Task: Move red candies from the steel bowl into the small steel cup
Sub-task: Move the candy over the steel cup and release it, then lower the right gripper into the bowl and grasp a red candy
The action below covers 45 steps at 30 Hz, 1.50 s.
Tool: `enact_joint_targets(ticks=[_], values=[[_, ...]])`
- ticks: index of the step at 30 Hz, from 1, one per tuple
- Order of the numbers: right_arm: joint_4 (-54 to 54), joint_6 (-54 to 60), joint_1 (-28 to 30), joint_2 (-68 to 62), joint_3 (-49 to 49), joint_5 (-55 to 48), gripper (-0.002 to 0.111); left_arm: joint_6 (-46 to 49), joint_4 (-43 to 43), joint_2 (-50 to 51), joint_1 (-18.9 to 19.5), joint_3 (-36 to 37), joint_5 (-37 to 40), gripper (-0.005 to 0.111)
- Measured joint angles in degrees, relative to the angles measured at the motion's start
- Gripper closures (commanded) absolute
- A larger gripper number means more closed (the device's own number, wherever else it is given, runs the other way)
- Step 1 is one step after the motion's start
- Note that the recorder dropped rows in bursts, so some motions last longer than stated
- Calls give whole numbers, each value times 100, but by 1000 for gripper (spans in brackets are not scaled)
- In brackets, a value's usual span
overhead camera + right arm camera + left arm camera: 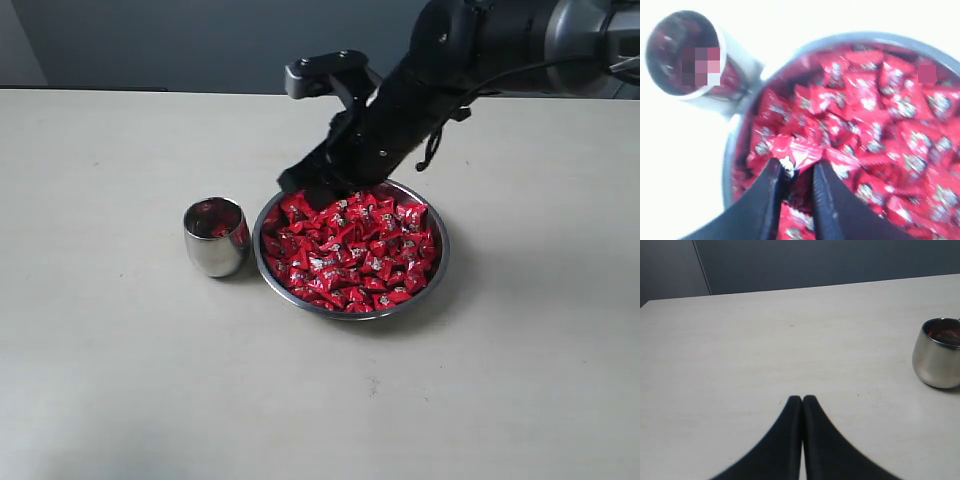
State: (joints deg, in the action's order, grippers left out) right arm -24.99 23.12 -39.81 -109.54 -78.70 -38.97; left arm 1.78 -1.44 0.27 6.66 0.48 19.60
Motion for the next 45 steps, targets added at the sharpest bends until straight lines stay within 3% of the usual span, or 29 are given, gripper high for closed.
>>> enact_joint_targets(ticks=[7, 13, 18, 20, 34, 38, 45], values=[[-454, 592, -694, -339, -670, 404, 106, 0, 0, 0, 0, 0, 0, 106], [-454, 644, -767, -1175, -1481, 365, 105, 0, 0, 0, 0, 0, 0, 106], [-421, 644, -767, -1636, -1947, 54, 70, 0, 0, 0, 0, 0, 0, 106], [-375, 615, -776, -1707, -2034, -19, 62, 0, 0, 0, 0, 0, 0, 106], [2034, -1057, -776, -959, -2290, -1506, 67, 0, 0, 0, 0, 0, 0, 106], [2589, -1361, -742, -754, -1932, -1598, 67, 0, 0, 0, 0, 0, 0, 106], [2556, -1613, -310, -625, -965, -1173, 67, 0, 0, 0, 0, 0, 0, 106]])
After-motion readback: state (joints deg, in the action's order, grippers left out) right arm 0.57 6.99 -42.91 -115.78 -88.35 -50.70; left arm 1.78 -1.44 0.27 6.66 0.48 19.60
